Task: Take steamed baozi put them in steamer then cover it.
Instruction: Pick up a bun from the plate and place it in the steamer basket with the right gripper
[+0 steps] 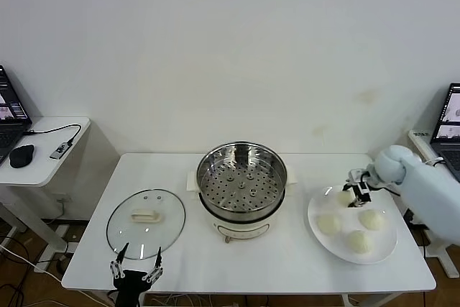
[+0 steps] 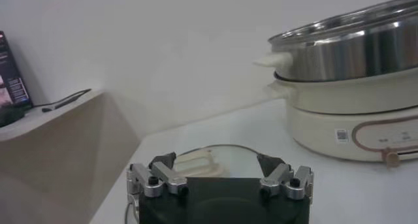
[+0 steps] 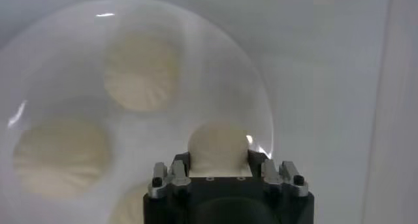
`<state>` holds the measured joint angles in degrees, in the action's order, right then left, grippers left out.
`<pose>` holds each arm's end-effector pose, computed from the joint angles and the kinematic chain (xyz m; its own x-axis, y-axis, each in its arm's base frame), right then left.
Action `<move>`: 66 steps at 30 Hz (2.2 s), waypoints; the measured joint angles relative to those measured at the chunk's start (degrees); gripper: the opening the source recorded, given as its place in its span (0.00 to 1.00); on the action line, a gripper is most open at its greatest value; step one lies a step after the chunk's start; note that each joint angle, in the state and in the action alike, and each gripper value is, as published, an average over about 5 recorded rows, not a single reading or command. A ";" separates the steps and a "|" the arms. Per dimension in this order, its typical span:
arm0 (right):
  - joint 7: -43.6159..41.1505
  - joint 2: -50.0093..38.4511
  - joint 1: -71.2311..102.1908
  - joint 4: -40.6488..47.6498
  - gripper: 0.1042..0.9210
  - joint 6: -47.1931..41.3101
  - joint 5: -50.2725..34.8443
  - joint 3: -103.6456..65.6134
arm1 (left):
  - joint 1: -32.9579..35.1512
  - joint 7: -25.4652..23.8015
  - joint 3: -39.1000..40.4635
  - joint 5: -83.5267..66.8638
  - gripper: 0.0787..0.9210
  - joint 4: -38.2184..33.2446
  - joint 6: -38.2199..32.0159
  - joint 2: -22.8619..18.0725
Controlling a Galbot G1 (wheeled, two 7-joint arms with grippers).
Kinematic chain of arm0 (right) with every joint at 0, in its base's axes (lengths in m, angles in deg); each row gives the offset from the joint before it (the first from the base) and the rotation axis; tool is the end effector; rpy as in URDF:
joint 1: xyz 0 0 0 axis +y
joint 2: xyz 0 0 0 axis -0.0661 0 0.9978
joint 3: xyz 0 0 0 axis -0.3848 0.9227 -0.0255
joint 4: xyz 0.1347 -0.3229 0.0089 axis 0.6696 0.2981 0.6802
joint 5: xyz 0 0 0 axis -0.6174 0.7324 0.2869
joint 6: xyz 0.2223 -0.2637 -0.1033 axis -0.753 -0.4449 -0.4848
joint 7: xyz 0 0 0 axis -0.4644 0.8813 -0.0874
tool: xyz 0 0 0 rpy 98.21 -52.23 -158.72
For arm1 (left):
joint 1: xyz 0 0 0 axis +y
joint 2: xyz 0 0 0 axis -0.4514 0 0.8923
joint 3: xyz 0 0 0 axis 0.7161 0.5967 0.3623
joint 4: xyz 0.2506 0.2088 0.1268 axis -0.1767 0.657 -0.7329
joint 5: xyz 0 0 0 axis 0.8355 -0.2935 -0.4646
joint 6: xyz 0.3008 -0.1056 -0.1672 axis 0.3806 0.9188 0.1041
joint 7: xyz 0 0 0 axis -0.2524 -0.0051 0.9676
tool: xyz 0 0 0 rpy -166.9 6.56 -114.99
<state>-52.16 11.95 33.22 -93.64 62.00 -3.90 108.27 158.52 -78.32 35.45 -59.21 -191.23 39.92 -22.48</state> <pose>0.5216 -0.2183 -0.1557 -0.3346 -0.0854 0.9385 -0.9327 -0.1124 -0.3427 0.1174 0.0448 -0.3547 -0.9749 -0.0338 0.2200 0.0280 0.9619 0.2718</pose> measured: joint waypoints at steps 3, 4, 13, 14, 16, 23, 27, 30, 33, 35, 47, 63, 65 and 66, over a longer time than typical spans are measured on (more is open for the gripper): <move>0.10 -1.19 -5.16 -2.65 0.56 -0.31 -3.50 3.70 | -0.18 0.13 -0.08 -1.34 0.88 0.10 -0.01 0.13; 0.20 -1.41 -7.09 -3.47 0.56 -0.41 -4.76 5.08 | -0.20 0.18 -0.15 -1.91 0.88 0.12 -0.03 0.18; 2.10 0.56 -23.85 -9.47 0.56 -0.54 -15.92 17.80 | -0.14 0.42 -0.92 -7.38 0.88 0.19 -0.57 0.75; 2.41 1.29 -25.32 -9.87 0.56 -0.44 -17.06 19.08 | -0.19 0.43 -0.98 -7.84 0.88 0.19 -0.58 0.79; 3.03 2.92 -27.81 -10.49 0.56 -0.18 -19.15 21.41 | -0.29 0.46 -1.10 -8.59 0.88 0.18 -0.58 0.86; 5.69 10.27 -32.55 -10.60 0.56 2.37 -23.64 27.90 | -0.39 0.46 -1.74 -10.00 0.88 0.10 -0.56 0.95; 6.81 15.06 -33.43 -9.19 0.56 4.74 -23.76 30.62 | -0.25 0.37 -1.97 -10.47 0.88 -0.06 -0.49 1.05; 7.36 18.61 -33.58 -7.72 0.56 6.84 -22.67 32.38 | -0.26 0.34 -2.12 -10.76 0.88 -0.10 -0.46 1.06; 7.95 21.98 -33.40 -5.95 0.56 9.27 -20.54 33.70 | -0.48 0.31 -2.40 -11.00 0.88 -0.10 -0.45 0.97; 8.37 24.07 -33.07 -4.60 0.56 11.03 -18.67 34.28 | -0.63 0.30 -2.59 -11.12 0.88 -0.10 -0.44 0.89; 10.78 33.09 -28.69 4.76 0.57 21.82 -5.29 35.01 | -1.02 0.23 -3.58 -11.51 0.88 0.10 -0.44 0.81; 13.89 37.74 -23.96 11.99 0.58 30.37 5.83 33.40 | -1.42 0.16 -3.75 -11.63 0.88 0.35 -0.49 0.94; 14.37 37.97 -23.66 12.27 0.63 30.99 6.37 33.21 | -1.36 0.16 -3.75 -11.63 0.88 0.33 -0.51 0.89; 14.60 38.02 -23.57 12.34 0.66 31.23 6.57 33.16 | -1.32 0.16 -3.75 -11.63 0.88 0.30 -0.51 0.86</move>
<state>-37.57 49.97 9.64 -81.30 93.24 2.67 141.44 157.19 -78.16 31.70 -70.85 -190.93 39.40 -21.62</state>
